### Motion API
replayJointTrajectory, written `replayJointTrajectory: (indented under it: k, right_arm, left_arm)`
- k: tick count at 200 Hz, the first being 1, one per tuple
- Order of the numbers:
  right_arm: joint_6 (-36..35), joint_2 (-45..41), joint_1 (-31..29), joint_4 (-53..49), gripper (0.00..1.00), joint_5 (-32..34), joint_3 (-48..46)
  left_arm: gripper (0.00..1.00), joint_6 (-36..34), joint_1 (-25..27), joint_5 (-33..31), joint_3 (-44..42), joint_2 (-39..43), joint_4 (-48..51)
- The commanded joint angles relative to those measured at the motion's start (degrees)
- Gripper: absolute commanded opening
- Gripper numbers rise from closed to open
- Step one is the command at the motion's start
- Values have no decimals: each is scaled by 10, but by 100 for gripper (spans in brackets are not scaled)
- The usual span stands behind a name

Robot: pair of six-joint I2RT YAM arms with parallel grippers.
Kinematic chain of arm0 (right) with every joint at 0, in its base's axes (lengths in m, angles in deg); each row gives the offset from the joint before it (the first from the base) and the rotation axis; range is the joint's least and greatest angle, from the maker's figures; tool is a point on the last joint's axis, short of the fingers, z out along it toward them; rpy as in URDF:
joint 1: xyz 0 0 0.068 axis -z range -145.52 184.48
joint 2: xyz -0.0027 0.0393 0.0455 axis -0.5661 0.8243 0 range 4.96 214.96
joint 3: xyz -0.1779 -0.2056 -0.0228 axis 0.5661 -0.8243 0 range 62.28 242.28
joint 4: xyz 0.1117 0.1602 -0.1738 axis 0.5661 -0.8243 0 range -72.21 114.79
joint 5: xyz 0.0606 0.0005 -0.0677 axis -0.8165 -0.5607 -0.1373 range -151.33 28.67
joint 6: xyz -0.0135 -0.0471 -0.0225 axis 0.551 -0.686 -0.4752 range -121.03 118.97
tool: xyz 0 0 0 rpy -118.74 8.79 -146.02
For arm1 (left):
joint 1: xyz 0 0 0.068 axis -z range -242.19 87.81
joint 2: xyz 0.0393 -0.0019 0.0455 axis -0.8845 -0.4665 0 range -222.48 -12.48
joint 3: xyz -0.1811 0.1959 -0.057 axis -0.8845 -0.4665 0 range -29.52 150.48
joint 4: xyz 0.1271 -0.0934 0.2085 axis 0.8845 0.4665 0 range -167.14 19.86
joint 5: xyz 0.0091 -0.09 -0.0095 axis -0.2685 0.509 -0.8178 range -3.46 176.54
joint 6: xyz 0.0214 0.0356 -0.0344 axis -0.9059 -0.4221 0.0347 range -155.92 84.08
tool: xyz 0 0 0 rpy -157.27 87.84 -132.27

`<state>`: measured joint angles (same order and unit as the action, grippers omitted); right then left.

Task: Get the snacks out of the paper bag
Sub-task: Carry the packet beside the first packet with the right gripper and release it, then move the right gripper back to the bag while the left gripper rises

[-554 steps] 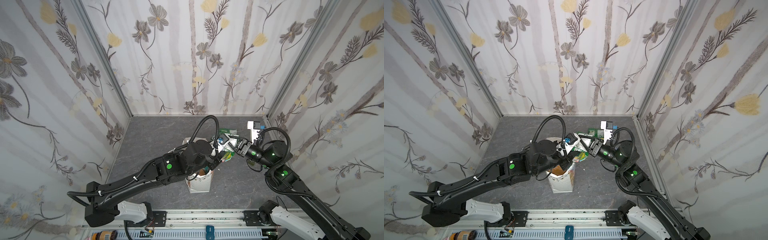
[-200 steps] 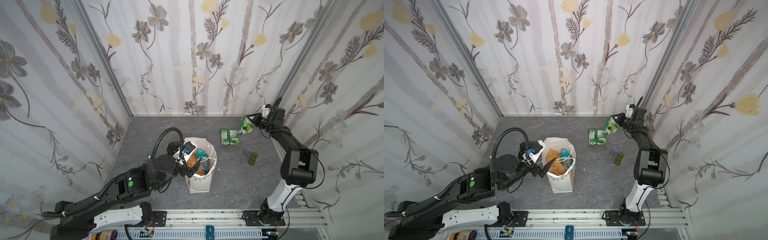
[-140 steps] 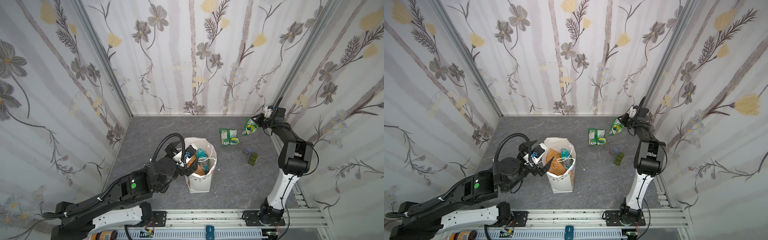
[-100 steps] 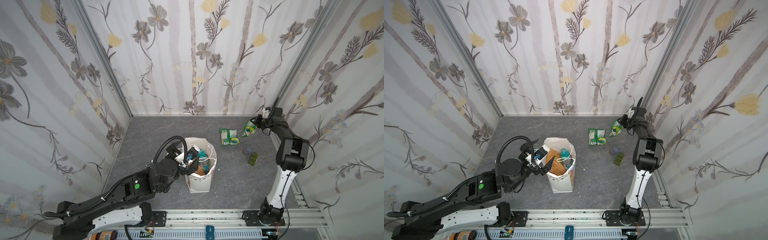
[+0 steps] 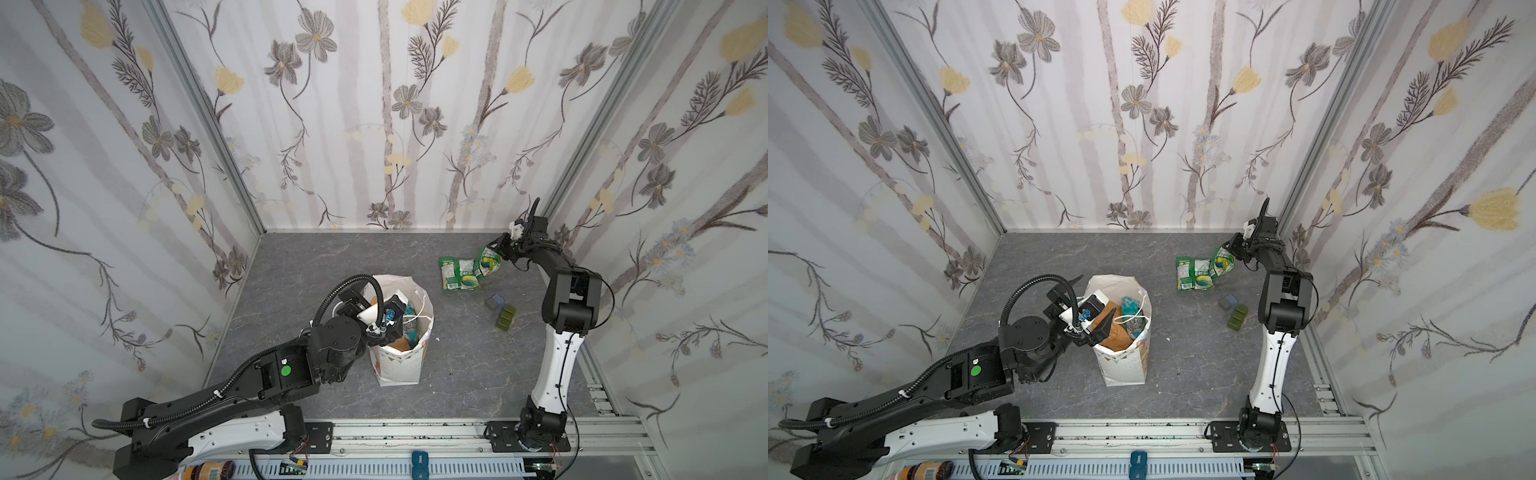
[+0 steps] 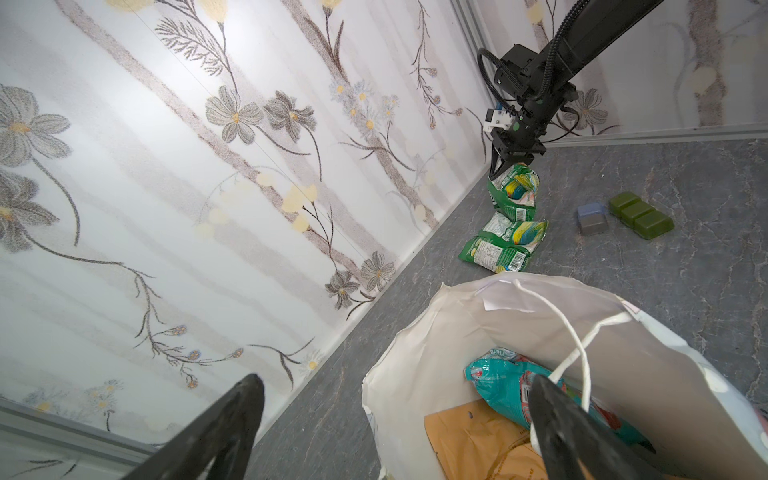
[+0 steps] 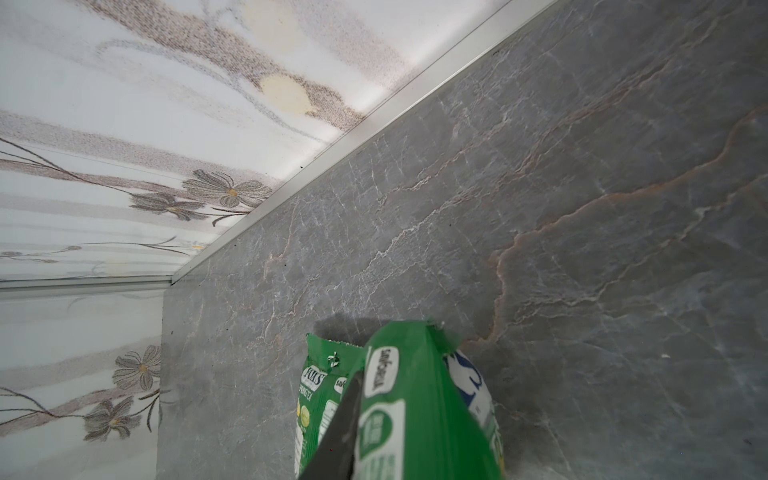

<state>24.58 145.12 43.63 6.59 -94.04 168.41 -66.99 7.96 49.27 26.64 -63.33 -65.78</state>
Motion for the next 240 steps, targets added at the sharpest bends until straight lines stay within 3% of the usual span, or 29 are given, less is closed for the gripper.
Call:
replayJointTrajectory:
  k: [1,49,72,108,148,192,240]
  right_arm:
    - [-28,1,-2,-21,35,33,14]
    - [-61,-26,-3,-56,68,136,14]
    - [-71,-43,-2,-68,78,183,12]
    - [-72,-79,-3,-72,82,206,9]
    - [-65,-164,-17,-58,83,177,-28]
    - [-27,-334,-48,17,84,117,-151]
    - [17,-557,-94,93,95,95,-307]
  left_arm:
    - [100,2,0,-7,7,1,-18]
    - [100,25,0,16,16,4,-12]
    - [100,35,-1,16,25,3,-5]
    - [100,67,0,21,37,10,14]
    - [100,122,-1,30,53,20,32]
    - [100,185,-1,29,78,24,63]
    - [100,254,-1,8,110,20,119]
